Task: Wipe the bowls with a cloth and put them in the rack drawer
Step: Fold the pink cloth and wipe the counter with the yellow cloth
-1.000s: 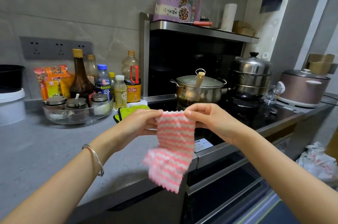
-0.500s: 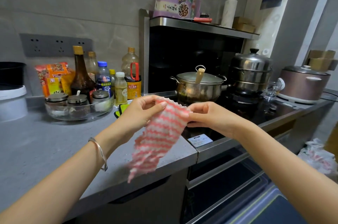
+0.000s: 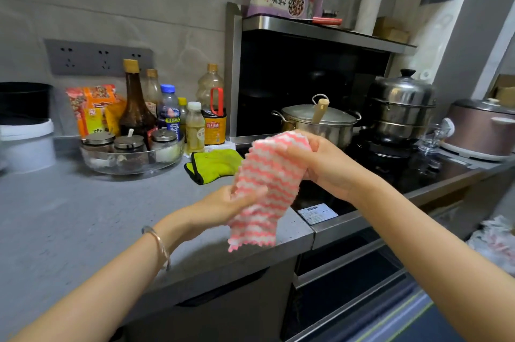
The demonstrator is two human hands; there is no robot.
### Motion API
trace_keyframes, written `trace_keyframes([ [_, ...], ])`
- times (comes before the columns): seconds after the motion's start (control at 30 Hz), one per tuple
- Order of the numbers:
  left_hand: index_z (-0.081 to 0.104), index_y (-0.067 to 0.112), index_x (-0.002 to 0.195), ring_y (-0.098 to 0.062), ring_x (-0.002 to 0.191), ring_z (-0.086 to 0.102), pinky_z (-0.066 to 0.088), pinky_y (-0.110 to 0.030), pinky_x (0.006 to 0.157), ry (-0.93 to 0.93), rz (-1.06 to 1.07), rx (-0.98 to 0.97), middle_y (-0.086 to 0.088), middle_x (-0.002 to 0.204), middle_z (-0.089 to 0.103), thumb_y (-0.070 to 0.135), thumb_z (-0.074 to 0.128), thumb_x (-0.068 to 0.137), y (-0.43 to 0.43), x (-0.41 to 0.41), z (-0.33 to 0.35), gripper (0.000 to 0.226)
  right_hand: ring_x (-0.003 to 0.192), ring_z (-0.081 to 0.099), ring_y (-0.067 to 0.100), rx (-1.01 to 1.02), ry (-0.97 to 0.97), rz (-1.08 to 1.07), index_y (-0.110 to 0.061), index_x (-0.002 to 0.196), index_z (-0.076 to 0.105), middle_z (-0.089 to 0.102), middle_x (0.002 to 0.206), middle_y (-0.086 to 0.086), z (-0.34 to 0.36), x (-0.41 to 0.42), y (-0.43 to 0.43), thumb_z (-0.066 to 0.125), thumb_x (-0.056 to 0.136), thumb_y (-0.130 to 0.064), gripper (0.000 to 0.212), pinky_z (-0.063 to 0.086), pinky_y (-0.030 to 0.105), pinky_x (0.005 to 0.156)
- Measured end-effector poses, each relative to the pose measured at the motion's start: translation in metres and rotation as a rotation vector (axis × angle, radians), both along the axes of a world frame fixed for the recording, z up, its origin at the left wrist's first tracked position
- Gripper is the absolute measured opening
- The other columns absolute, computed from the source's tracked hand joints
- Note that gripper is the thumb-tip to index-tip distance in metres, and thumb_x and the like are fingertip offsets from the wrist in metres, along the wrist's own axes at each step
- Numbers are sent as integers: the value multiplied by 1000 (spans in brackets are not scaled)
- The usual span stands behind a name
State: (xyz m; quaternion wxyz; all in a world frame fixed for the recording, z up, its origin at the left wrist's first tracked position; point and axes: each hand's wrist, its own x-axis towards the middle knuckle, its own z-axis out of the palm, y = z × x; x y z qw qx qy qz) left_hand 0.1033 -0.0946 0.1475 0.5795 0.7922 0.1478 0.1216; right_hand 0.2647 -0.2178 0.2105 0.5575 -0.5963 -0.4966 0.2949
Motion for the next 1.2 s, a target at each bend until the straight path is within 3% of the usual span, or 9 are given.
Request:
trace_keyframes([
  [0.1,68,16,109,-15,95,70,55,-24,84,5,24,-32,1,103,75,30,63,90,10,-2,-19,24,97,67,21,42,121,-97,-10,128,55,67,113,10,-11,18,4,62,90,-13,39,57,31,82],
  [0.17,67,13,112,-18,93,71,57,-30,85,10,49,-36,-3,101,75,28,57,94,18,0,-20,25,93,67,19,28,166,-161,-10,128,54,66,111,10,-26,31,3,60,91,-8,38,56,31,79],
  [0.33,65,11,104,-14,77,71,57,-24,68,35,95,-121,-6,88,74,28,40,103,27,12,-17,30,95,69,26,-18,303,-274,-13,126,57,67,114,13,-59,61,-1,53,92,3,38,58,35,73],
  [0.57,60,6,97,-16,73,69,59,-29,69,26,205,-408,-10,82,69,18,41,102,40,31,-24,24,93,69,23,-15,407,-308,-13,126,56,68,115,11,-87,73,-7,51,92,4,39,56,30,67],
  [0.63,60,7,87,-15,65,69,59,-28,66,13,191,-402,-9,70,68,18,41,102,42,32,-23,27,92,70,24,-22,375,-284,-15,123,58,68,114,11,-80,75,-8,54,91,-1,35,57,31,65],
  [0.8,61,9,99,-14,71,67,59,-26,67,22,188,-219,-8,84,67,21,38,104,38,36,-19,26,90,70,22,-38,209,-428,-22,121,59,68,110,7,-81,75,-8,61,93,-16,29,58,32,65],
  [1.0,63,7,103,-20,89,68,54,-30,87,-103,201,-413,-8,95,73,18,37,103,54,31,-21,28,95,71,19,185,178,-455,-25,120,58,71,109,6,-76,77,-12,63,91,-20,30,56,28,70],
  [1.1,59,7,106,-15,75,68,53,-27,73,-185,250,-546,-4,79,73,22,33,104,42,35,-24,30,92,71,19,206,120,-427,-25,121,57,71,105,6,-64,69,-8,61,93,-18,29,56,24,64],
  [1.2,58,5,112,-24,86,71,54,-38,80,-160,137,-631,-12,95,74,43,28,101,28,33,-26,49,89,68,17,178,31,-485,-28,119,58,66,110,5,-54,65,-4,58,94,-19,27,56,24,59],
])
